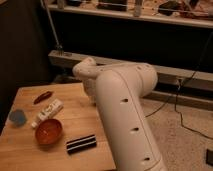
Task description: Wipe the white sponge on the table
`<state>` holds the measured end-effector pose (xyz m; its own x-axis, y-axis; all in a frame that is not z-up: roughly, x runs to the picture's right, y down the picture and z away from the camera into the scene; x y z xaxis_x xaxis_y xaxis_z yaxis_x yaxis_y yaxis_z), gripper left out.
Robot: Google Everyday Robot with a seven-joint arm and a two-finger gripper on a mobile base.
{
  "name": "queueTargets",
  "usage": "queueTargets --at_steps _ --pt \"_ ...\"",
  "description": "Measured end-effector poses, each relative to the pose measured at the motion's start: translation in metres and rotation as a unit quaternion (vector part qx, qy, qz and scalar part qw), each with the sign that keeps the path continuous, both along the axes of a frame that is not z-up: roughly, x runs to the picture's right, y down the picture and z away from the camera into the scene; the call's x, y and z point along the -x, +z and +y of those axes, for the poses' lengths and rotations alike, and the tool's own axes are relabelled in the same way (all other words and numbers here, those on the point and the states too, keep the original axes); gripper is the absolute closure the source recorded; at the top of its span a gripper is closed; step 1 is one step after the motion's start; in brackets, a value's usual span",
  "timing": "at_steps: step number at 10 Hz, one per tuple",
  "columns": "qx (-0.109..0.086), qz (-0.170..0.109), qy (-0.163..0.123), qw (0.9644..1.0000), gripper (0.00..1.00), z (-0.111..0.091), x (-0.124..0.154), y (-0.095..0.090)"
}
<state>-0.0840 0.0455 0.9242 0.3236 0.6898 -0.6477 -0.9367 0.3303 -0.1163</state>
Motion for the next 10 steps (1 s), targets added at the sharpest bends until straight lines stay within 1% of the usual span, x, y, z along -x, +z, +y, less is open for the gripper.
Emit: queueTargets --at_steps 1,3,4,6,7,8,9,10 --pt "-0.002 -0.010 -0.005 0.9999 1.00 -0.007 0.016 0.004" --pt "-0.002 -0.026 -0.015 0.9996 1.00 -0.012 0.039 0.008" --pt "0.001 -0.038 -0.025 0.9990 1.00 -0.010 0.057 0.010" --pt "0.008 -0.059 -0.047 0.9971 1.00 -0.001 0.083 0.009" --pt "0.011 -0.070 -0.059 0.9957 1.00 0.004 0.096 0.005" --pt "0.010 -0.082 -0.071 0.9941 1.00 0.007 0.108 0.000" --pt "0.009 -0.095 -0.079 0.9923 1.00 0.010 0.119 -0.008" --pt "0.009 -0.107 -0.095 0.9898 1.00 0.016 0.129 -0.019"
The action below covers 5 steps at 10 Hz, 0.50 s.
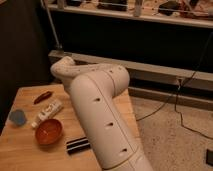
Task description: Wipe the white sponge on the table
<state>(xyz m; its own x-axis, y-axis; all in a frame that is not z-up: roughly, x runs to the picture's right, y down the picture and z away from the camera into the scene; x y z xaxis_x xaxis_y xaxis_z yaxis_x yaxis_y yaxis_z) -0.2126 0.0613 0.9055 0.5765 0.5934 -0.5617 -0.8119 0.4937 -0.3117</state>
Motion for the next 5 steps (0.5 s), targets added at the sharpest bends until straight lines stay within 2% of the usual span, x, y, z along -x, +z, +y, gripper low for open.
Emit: queueTargets --at_steps 2,5 --pt "0.004 -0.014 -0.016 0.9998 1.00 0.014 0.006 -0.016" --pt "0.021 -0.022 -0.024 0.9993 1.00 0.041 0.004 -0.032"
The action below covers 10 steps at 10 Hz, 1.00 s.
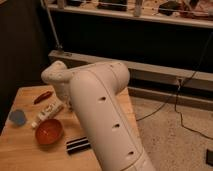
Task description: Wipe the white sponge on the table
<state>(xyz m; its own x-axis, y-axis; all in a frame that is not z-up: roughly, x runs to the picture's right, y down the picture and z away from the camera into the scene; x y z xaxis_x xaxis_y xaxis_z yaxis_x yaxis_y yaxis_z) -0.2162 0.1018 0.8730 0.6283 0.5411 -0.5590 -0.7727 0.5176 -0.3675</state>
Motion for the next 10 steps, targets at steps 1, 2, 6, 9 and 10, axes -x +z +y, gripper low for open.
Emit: queueTargets --at_steps 1,2,6,9,10 --pt "0.011 -0.006 -0.001 0.9999 1.00 0.013 0.000 -0.007" --pt "0.015 -0.009 -0.003 0.9998 1.00 0.018 0.000 -0.010" --pt "0.034 -0.017 -0.005 0.9992 1.00 0.042 -0.016 -0.032" --pt "0.047 0.003 0.004 0.9989 1.00 0.055 -0.047 -0.035" --pt "0.048 0.009 0.009 0.9988 1.00 0.056 -0.055 -0.035"
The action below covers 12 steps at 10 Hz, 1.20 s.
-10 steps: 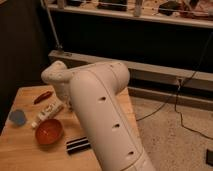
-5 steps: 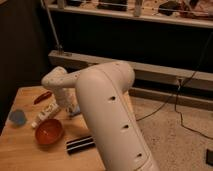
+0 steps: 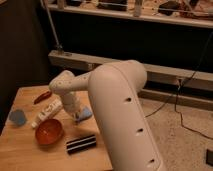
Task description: Wipe the white sponge on the table
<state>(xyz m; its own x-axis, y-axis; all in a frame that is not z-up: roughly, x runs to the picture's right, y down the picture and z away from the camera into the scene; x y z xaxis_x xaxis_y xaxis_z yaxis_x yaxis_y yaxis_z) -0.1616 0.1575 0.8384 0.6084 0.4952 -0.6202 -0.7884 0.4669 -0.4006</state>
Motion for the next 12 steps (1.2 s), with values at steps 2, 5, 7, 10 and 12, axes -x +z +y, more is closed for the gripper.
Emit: queueTargets --at_steps 2,5,7,10,12 --pt "-0.002 0.018 0.012 0.9998 1.00 -0.003 -0.019 0.003" --pt "-0.011 0.052 0.039 0.9978 1.00 -0.014 -0.057 0.011" --pt "-0.016 0.065 0.061 0.9959 1.00 -0.024 -0.078 0.020" --pt "-0.025 0.071 0.082 0.9938 1.00 -0.046 -0.099 0.040" --pt "-0.030 0.072 0.085 0.9933 1.00 -0.061 -0.107 0.051"
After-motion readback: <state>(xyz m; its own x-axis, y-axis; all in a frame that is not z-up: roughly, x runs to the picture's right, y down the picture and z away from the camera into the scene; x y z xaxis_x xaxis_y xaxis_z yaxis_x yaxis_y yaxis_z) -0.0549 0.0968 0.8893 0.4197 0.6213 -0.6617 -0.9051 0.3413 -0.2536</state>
